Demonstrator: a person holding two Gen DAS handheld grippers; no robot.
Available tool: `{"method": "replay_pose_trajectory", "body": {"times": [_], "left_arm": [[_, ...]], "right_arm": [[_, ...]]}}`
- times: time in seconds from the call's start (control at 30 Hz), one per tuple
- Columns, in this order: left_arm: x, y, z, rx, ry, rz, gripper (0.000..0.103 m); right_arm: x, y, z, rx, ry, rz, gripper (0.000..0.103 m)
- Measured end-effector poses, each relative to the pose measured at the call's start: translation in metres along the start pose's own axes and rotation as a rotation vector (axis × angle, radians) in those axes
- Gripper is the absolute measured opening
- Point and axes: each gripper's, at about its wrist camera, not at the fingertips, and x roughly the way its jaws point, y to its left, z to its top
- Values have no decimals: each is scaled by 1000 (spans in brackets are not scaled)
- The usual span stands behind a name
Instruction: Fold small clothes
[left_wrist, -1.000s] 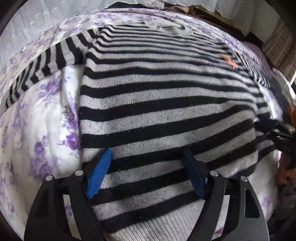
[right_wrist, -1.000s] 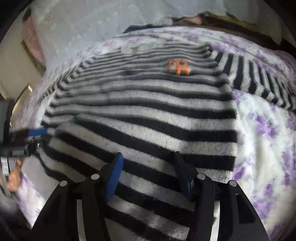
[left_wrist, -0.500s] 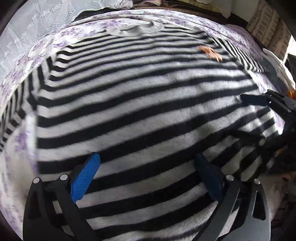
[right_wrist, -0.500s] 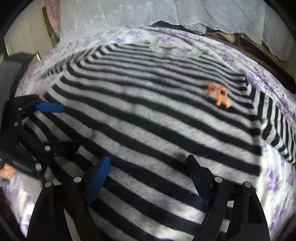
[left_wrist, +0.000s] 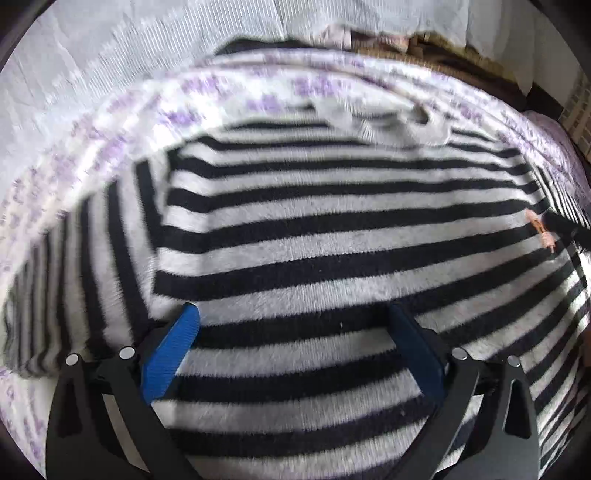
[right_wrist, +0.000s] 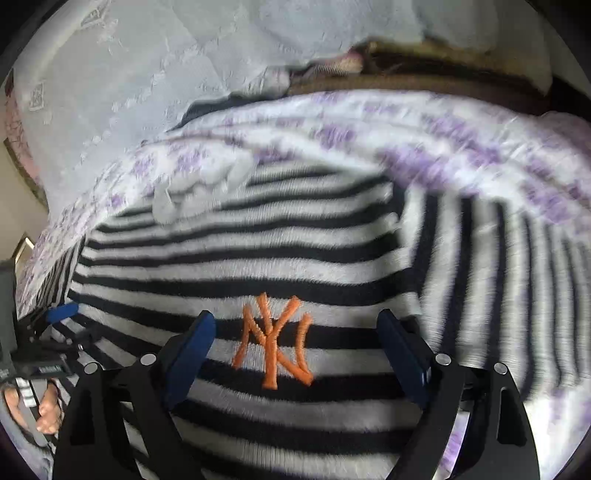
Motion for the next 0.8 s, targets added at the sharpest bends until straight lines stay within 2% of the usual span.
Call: {"method": "replay_pose_trajectory", "body": {"times": [0.1,0.17,0.23,0.27,0.3,0.33,0.37,0.43,0.47,0.57,0.63,0.7,0.8], "left_arm": [[-18,11,0,-29,-82,16,99],[-24,25,3,-95,-113,22,99],[-14,41,5,-147,-74,13,99],[-1,49,5,-165,-13,20,99],[8,49,5,-155,15,41,99],[10,44,7,-124,10,70,99],[8,35,7,-89,-2,116,99],[6,25,4,-53,-17,166,99],[4,25,5,-48,-21,165,99],[-7,40,4,-119,-49,82,99],[-13,50,5,-178,-83,25,99],[-15,58,6,-221,-104,5,99],[-8,59,7,-227,-76,33,99]], "right_arm": [[-35,-45,10,118,-94,-74,89],[-49,-100,6,290,-124,-117,89],[-51,-143,-3,413,-128,-170,89],[-50,-171,-10,483,-116,-193,89],[-45,-187,-16,516,-90,-201,89],[-35,-200,-21,540,-49,-185,89],[-33,-204,-24,530,-53,-169,89],[-36,-192,-19,481,-59,-226,89],[-46,-185,-18,464,-110,-229,89],[-75,-179,-16,466,-208,-307,89],[-94,-190,-27,531,-246,-366,89],[-100,-208,-39,625,-249,-365,89],[-96,-232,-52,748,-226,-306,88]]}}
